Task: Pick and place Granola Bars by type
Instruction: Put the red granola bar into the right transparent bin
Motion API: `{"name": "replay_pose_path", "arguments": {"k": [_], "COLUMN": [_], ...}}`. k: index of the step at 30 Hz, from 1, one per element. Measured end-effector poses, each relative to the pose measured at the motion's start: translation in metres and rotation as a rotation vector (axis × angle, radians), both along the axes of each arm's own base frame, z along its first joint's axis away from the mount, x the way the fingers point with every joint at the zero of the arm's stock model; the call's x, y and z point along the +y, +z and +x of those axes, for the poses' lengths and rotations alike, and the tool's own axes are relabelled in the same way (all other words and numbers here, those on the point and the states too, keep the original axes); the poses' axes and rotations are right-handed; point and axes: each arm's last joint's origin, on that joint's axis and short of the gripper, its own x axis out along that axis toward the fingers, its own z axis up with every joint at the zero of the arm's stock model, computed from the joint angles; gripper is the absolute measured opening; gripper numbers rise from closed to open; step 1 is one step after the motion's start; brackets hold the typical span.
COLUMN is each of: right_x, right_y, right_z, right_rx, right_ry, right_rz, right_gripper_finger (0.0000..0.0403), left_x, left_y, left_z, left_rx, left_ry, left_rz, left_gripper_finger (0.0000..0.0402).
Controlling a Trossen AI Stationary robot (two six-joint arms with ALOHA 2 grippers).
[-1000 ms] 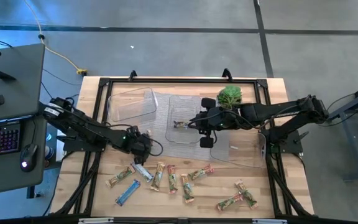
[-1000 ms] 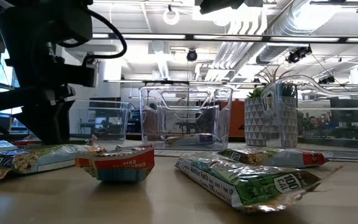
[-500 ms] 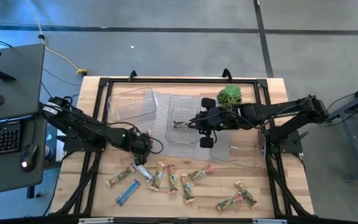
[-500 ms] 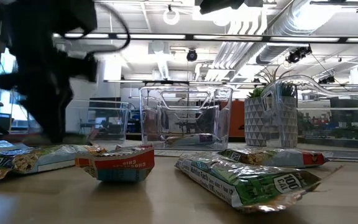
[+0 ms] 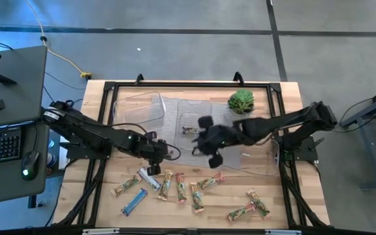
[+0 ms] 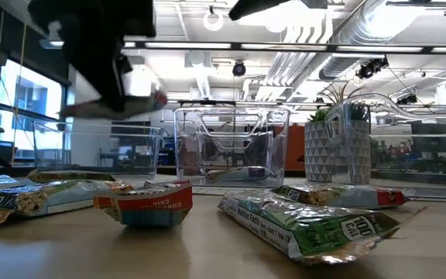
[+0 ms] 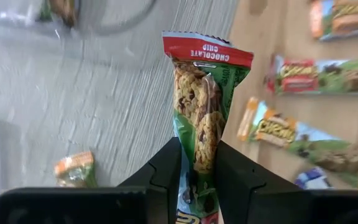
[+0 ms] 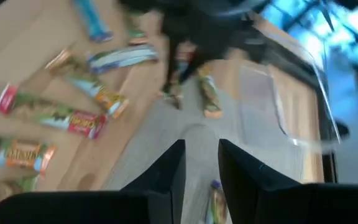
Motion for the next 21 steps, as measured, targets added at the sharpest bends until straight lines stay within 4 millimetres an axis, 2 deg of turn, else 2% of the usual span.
{"name": "replay_pose_path", "arguments": {"k": [8,14,19,21], "right_x": [0.026,0.042,0.049,0.049], "right_y": [-0.027,-0.034,-0.040,-0.042], "right_z": [0.019,0.031,0.034,0.035], "right_rx": [0.018,-0.067,-0.069,-0.064], "right_ry": [0.143,0.180,0.253,0.253], "right_rz": [-0.179,-0.182,-0.371,-0.391], "right_gripper_finger": [0.0084,0.0108,0.0121,0.0123], "left_x": [-0.003,-0.006,-0.008,-0.008], "left_y": [0.037,0.053,0.060,0.062], "left_z": [0.011,0.015,0.018,0.019], "left_rx": [-0.086,-0.129,-0.158,-0.172], "left_ry": [-0.061,-0.093,-0.111,-0.121], "left_rz": [0.012,-0.012,-0.053,-0.071], "left_gripper_finger": [0.0074,0.0074,0.0074,0.0074]}}
